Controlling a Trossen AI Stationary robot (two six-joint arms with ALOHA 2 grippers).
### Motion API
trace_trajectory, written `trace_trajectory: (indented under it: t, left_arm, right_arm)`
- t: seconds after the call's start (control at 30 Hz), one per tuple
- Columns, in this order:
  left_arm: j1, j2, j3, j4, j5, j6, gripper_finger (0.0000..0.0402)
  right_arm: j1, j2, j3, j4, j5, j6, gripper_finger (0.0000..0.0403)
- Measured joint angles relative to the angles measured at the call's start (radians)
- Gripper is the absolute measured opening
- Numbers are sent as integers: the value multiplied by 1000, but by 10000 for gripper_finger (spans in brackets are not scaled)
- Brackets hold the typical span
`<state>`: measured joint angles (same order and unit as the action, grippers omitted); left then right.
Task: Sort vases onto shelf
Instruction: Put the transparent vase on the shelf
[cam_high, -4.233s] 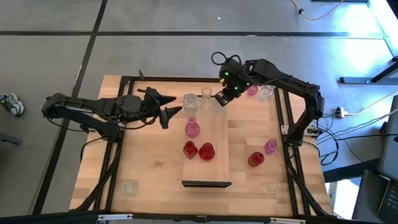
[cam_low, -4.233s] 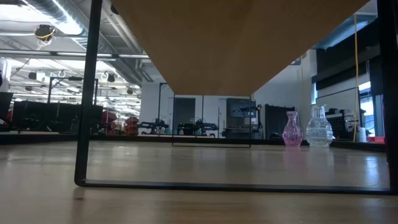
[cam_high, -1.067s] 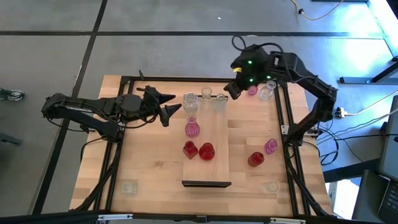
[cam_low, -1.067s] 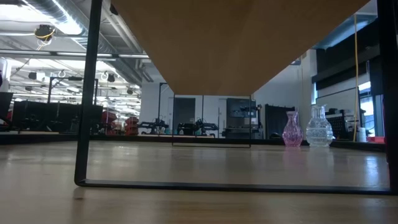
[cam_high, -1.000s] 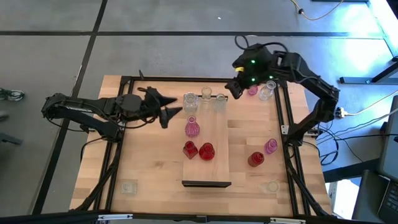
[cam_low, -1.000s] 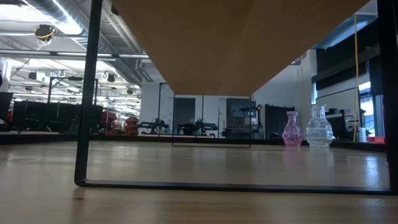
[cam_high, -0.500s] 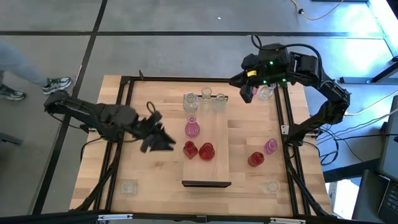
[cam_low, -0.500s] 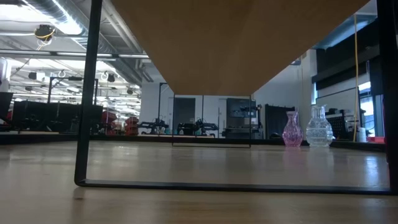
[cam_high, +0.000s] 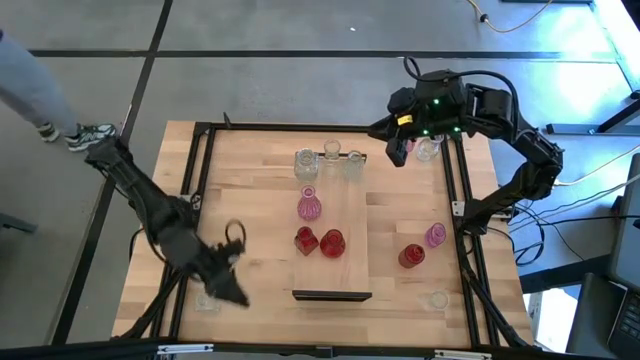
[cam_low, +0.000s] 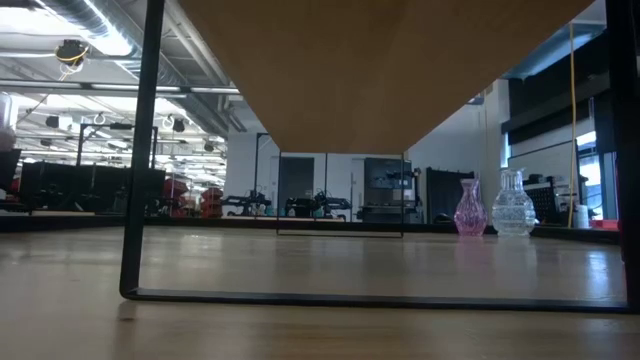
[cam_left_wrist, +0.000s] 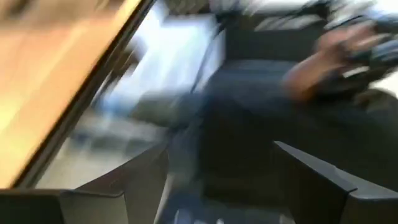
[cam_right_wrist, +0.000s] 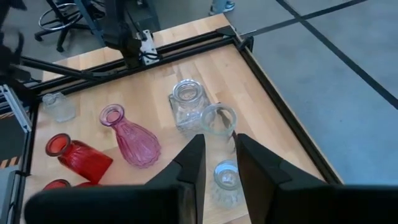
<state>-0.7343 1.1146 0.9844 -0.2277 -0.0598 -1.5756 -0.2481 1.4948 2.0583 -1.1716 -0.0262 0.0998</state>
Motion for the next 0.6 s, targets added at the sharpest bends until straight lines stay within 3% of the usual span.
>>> trace_trajectory:
  t: [0.13, 0.37, 0.6]
  left_arm:
    - [-91, 66, 0, -209, 115, -242, 275]
    - [-225, 110, -2, -512, 75, -638, 275]
    - [-192, 144, -2, -664, 159, -669, 275]
  right_arm:
    - [0, 0, -13, 9, 1, -1, 76]
    - [-1, 1, -48, 19, 9, -1, 76]
    - [-1, 1, -60, 26, 10, -2, 76]
